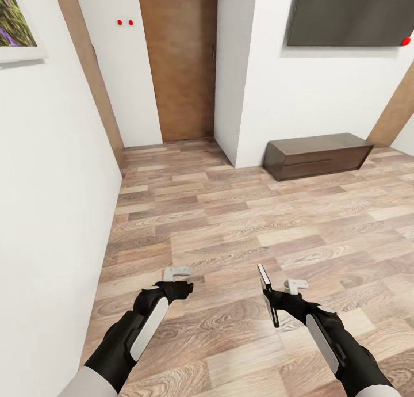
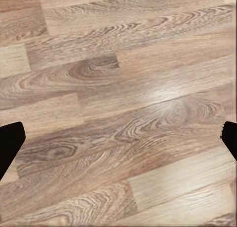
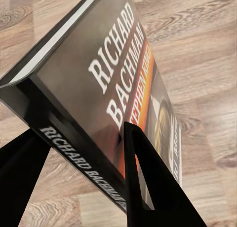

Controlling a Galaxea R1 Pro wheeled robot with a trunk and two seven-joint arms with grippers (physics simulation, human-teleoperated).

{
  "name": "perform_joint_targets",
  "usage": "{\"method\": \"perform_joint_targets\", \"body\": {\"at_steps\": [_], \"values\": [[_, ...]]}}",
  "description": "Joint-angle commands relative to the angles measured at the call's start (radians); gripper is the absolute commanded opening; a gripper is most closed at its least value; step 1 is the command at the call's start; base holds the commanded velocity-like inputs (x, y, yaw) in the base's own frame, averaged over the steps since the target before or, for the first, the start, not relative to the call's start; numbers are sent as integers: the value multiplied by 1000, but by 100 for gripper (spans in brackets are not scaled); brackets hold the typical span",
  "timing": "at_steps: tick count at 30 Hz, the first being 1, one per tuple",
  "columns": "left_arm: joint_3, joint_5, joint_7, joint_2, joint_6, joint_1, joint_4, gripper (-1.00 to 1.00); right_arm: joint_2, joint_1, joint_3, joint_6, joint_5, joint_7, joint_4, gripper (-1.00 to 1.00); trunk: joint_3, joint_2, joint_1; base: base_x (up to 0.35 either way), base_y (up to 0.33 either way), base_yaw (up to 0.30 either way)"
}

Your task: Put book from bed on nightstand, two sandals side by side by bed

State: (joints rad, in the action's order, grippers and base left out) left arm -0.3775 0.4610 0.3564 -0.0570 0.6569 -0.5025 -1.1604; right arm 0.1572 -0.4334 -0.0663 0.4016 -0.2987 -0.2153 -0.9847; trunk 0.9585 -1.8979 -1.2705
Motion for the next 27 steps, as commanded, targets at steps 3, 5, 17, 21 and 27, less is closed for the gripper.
{"method": "perform_joint_targets", "body": {"at_steps": [3, 5, 17, 21, 27], "values": [[-1, 11, 9, 1, 4, -1, -13, 100, 1, 0, -1, 5, -5, -1, -2, -100, -9, 21, 12, 0, 0, -2], [-1, 12, 9, 1, 4, -1, -14, 100, 1, 0, -1, 5, -5, -1, -2, -100, -15, 35, 19, 0, 0, 0], [0, 13, 9, 0, 6, -1, -16, 100, 1, 0, -2, 10, -4, 1, -62, -100, -53, 119, 65, 12, 0, -13], [0, 13, 9, -1, 6, -1, -15, 100, 1, -1, -2, 8, -3, 1, -64, -100, -67, 147, 81, 238, 0, -199], [0, 13, 9, -1, 6, -1, -15, 100, 1, -1, -2, 8, -3, 0, -63, -100, -90, 189, 104, 320, 0, -257]]}}
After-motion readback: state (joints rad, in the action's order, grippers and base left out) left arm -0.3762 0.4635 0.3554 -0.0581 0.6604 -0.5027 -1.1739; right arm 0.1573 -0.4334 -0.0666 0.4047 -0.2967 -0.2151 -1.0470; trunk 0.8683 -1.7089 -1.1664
